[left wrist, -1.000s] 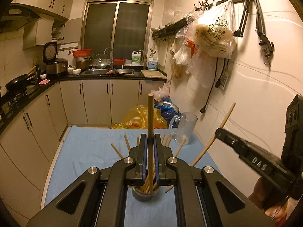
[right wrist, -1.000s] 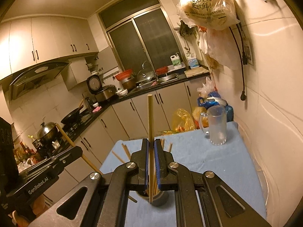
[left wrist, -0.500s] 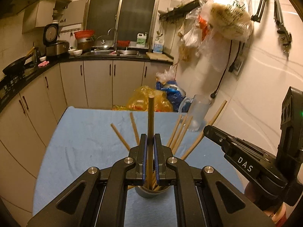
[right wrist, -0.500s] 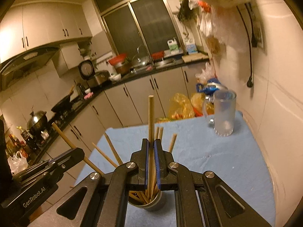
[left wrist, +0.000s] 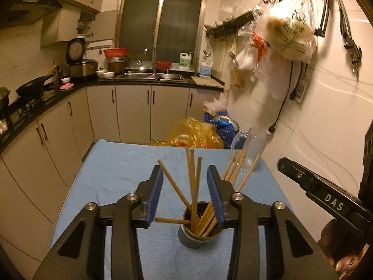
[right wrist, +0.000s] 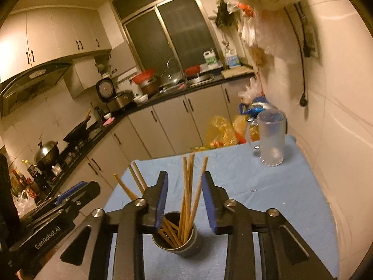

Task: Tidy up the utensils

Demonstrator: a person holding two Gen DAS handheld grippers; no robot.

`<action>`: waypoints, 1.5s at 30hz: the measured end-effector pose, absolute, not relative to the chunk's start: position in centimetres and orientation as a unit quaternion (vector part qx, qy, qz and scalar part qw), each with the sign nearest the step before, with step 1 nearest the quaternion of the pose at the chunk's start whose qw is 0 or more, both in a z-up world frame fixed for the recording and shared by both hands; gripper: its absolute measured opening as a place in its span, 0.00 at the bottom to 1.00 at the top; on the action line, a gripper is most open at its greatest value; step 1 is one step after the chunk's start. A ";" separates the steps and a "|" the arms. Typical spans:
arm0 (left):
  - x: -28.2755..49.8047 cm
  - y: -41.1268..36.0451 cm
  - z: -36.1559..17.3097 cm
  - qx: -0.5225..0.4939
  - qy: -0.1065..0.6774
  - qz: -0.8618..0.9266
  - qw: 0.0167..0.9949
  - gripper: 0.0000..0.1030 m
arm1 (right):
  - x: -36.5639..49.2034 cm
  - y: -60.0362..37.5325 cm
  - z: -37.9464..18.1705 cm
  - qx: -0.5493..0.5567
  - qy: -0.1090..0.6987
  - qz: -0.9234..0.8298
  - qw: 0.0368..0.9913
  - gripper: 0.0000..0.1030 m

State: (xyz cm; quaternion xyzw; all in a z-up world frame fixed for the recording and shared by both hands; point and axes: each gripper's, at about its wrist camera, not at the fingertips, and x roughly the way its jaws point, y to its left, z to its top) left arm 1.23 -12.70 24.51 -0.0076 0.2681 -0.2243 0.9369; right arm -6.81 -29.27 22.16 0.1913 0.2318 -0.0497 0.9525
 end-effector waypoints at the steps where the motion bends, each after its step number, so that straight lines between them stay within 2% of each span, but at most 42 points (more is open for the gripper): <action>1: 0.9 -12.3 24.6 -0.011 0.263 -0.218 0.940 0.46 | -7.4 -29.3 22.3 0.194 0.228 -0.055 0.953 0.41; 2: 0.5 -11.9 24.7 -0.013 0.257 -0.211 0.943 0.50 | -7.8 -29.4 22.3 0.195 0.226 -0.058 0.953 0.51; 3: -0.1 -11.4 24.7 -0.013 0.249 -0.200 0.948 0.58 | -8.3 -29.4 22.4 0.196 0.224 -0.064 0.953 0.61; 4: -0.6 -10.9 24.7 -0.013 0.243 -0.190 0.951 0.65 | -8.9 -29.5 22.3 0.197 0.220 -0.074 0.952 0.64; 9: -3.5 -8.2 23.0 -0.009 0.229 -0.139 0.963 0.83 | -11.2 -29.2 21.3 0.178 0.224 -0.132 0.949 0.86; 12: -5.4 -7.3 21.4 0.013 0.231 -0.113 0.966 0.87 | -12.9 -28.2 20.2 0.168 0.234 -0.157 0.945 0.90; 19: -10.1 -5.4 17.9 0.062 0.247 -0.062 0.965 0.96 | -17.1 -25.0 19.0 0.111 0.234 -0.200 0.945 0.96; 29: -16.8 -3.9 14.7 0.134 0.259 -0.014 0.956 0.96 | -23.0 -21.8 16.6 0.094 0.248 -0.215 0.940 0.97; 45: -19.6 -0.8 13.1 0.080 0.282 -0.013 0.956 0.96 | -25.8 -18.2 12.6 0.068 0.292 -0.223 0.928 0.98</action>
